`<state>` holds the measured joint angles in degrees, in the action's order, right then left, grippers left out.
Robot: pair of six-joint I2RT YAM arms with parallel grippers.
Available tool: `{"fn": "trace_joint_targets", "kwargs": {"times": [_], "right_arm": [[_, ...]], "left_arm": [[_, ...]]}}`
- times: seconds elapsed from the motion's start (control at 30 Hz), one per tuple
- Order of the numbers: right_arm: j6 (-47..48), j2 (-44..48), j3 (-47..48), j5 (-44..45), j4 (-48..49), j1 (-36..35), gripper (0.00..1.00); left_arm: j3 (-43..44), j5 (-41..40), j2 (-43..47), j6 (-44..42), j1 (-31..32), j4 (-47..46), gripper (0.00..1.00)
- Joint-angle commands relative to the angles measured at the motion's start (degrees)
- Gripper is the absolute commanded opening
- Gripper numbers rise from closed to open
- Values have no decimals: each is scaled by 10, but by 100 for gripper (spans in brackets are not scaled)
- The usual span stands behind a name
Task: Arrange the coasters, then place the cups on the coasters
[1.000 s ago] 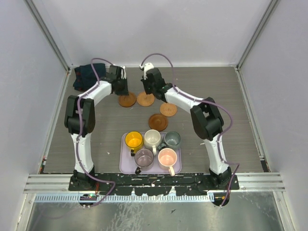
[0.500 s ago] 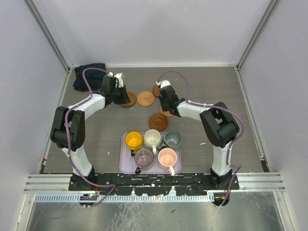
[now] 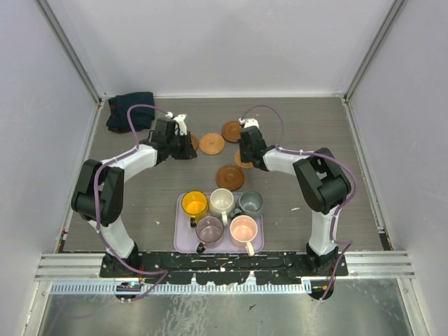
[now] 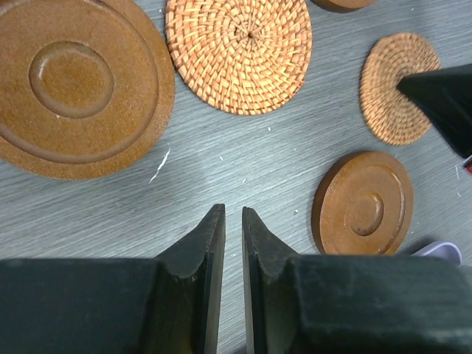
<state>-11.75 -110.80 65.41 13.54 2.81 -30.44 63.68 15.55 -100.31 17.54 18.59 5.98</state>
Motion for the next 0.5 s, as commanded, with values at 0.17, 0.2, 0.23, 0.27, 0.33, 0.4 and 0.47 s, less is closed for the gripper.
{"fn": "trace_joint_targets", "kwargs": {"times": [0.17, 0.2, 0.23, 0.27, 0.33, 0.4, 0.47], "right_arm": [[-61, 28, -32, -22, -22, 85, 1], [-59, 27, -32, -17, -25, 91, 1], [-58, 25, -30, -6, -28, 97, 1], [-56, 23, -27, 6, -31, 103, 1], [-54, 17, -16, 17, -38, 117, 1], [-54, 9, -3, 23, -45, 133, 1], [-55, 1, 11, 25, -49, 152, 1]], "left_arm": [[-6, 8, 20, 0, 0, -28, 17], [-5, 10, 19, 1, 0, -28, 17], [-4, 11, 18, 2, 0, -28, 17], [-4, 12, 17, 2, 0, -29, 17], [-5, 14, 16, 3, 0, -29, 17], [-7, 14, 16, 2, 0, -29, 17], [-10, 13, 19, 0, 0, -30, 17]]}}
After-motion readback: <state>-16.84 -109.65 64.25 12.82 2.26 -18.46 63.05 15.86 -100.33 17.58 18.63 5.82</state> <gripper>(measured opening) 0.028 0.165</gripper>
